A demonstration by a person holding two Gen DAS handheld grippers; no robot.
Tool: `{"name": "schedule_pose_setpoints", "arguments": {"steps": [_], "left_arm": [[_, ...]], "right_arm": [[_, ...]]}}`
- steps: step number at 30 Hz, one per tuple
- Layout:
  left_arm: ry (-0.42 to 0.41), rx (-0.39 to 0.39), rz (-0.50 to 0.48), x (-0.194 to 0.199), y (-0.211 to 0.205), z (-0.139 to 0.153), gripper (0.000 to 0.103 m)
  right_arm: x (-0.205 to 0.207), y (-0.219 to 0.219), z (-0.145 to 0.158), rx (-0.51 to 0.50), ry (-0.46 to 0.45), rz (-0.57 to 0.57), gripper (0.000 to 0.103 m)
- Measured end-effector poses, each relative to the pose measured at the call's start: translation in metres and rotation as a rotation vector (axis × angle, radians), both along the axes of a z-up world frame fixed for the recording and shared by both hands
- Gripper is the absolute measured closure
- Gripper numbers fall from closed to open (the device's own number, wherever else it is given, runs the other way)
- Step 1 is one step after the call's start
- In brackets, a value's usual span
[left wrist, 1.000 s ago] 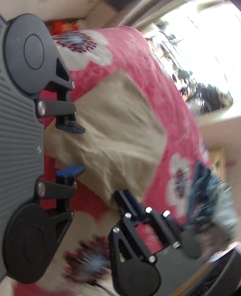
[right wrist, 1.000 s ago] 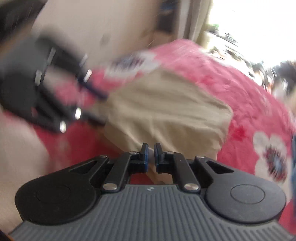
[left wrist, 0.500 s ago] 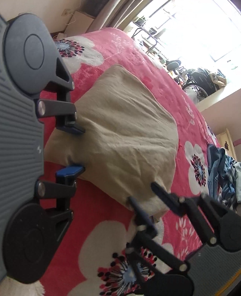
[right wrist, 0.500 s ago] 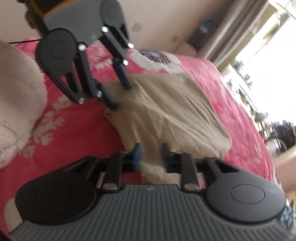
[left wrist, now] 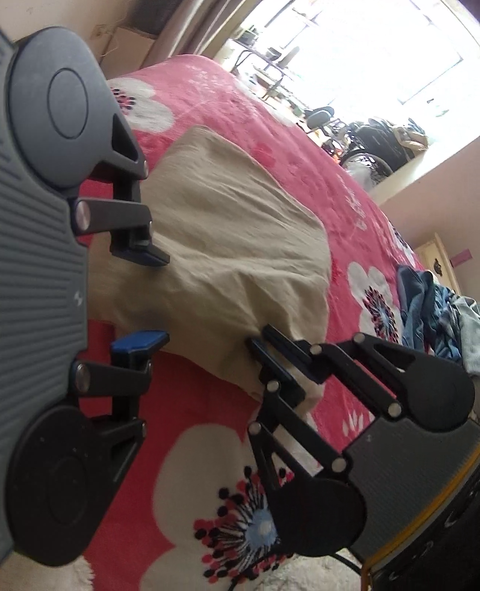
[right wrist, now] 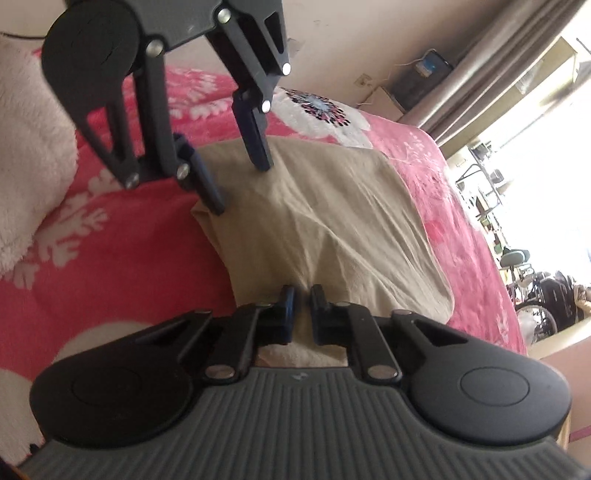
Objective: Fold clothes
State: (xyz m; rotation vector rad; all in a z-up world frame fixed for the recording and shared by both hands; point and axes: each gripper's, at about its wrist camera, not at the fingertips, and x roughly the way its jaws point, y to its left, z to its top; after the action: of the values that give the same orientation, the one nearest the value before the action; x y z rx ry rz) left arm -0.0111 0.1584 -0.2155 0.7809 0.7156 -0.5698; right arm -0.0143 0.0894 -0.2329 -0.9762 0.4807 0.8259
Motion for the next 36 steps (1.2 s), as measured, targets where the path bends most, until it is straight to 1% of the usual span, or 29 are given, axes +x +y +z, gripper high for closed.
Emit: {"name": "schedule_pose_setpoints", "arguments": {"steps": [2, 4, 6, 9, 12, 14, 15, 16, 18, 20, 24, 26, 27, 28, 29, 31, 34, 36], "left_arm": [[-0.017, 0.019, -0.005, 0.002, -0.006, -0.004, 0.061], [-0.038, 0.032, -0.008, 0.004, -0.010, -0.007, 0.060], [-0.041, 0.019, -0.004, 0.008, -0.012, -0.005, 0.062], [-0.034, -0.033, 0.030, 0.017, -0.011, 0.002, 0.081], [-0.031, -0.092, 0.068, 0.024, -0.008, 0.010, 0.088], [-0.036, -0.100, 0.074, 0.025, -0.008, 0.012, 0.089], [-0.040, -0.100, 0.074, 0.025, -0.008, 0.012, 0.089], [-0.044, -0.098, 0.072, 0.024, -0.008, 0.011, 0.090], [-0.054, -0.094, 0.069, 0.021, -0.009, 0.011, 0.090], [-0.058, -0.094, 0.067, 0.020, -0.008, 0.010, 0.091], [-0.053, -0.095, 0.067, 0.018, -0.007, 0.008, 0.091], [-0.044, -0.090, 0.067, 0.018, -0.007, 0.007, 0.090], [-0.037, -0.084, 0.066, 0.017, -0.006, 0.007, 0.084], [-0.034, -0.075, 0.063, 0.015, -0.006, 0.006, 0.080], [-0.039, -0.063, 0.058, 0.013, -0.006, 0.005, 0.078], [-0.042, -0.035, 0.050, 0.009, -0.004, 0.000, 0.068], [-0.047, 0.013, 0.064, 0.005, 0.000, -0.009, 0.068], [-0.054, 0.018, 0.085, 0.005, 0.004, -0.010, 0.068]], "right_arm": [[0.001, -0.001, 0.000, 0.011, 0.007, -0.013, 0.097], [0.005, -0.003, 0.003, 0.045, 0.019, -0.039, 0.098], [0.003, -0.007, 0.009, 0.085, 0.026, -0.071, 0.098], [0.006, -0.013, 0.017, 0.143, 0.054, -0.113, 0.098], [0.004, -0.019, 0.026, 0.193, 0.072, -0.119, 0.098], [0.001, -0.024, 0.031, 0.222, 0.074, -0.107, 0.095], [0.000, -0.025, 0.031, 0.223, 0.083, -0.098, 0.091], [-0.001, -0.025, 0.029, 0.213, 0.089, -0.094, 0.080], [-0.004, -0.022, 0.024, 0.175, 0.071, -0.082, 0.069], [-0.002, -0.018, 0.016, 0.136, 0.062, -0.077, 0.068], [0.010, -0.015, 0.010, 0.128, 0.102, -0.147, 0.070], [0.015, -0.015, 0.008, 0.133, 0.122, -0.178, 0.077], [0.013, -0.014, 0.008, 0.132, 0.103, -0.185, 0.084], [0.011, -0.013, 0.008, 0.132, 0.085, -0.192, 0.087], [0.009, -0.012, 0.007, 0.131, 0.067, -0.199, 0.089], [0.003, -0.013, 0.009, 0.145, 0.041, -0.217, 0.091], [-0.002, -0.014, 0.007, 0.143, -0.003, -0.237, 0.093], [-0.007, -0.012, 0.002, 0.121, -0.034, -0.233, 0.093]]}}
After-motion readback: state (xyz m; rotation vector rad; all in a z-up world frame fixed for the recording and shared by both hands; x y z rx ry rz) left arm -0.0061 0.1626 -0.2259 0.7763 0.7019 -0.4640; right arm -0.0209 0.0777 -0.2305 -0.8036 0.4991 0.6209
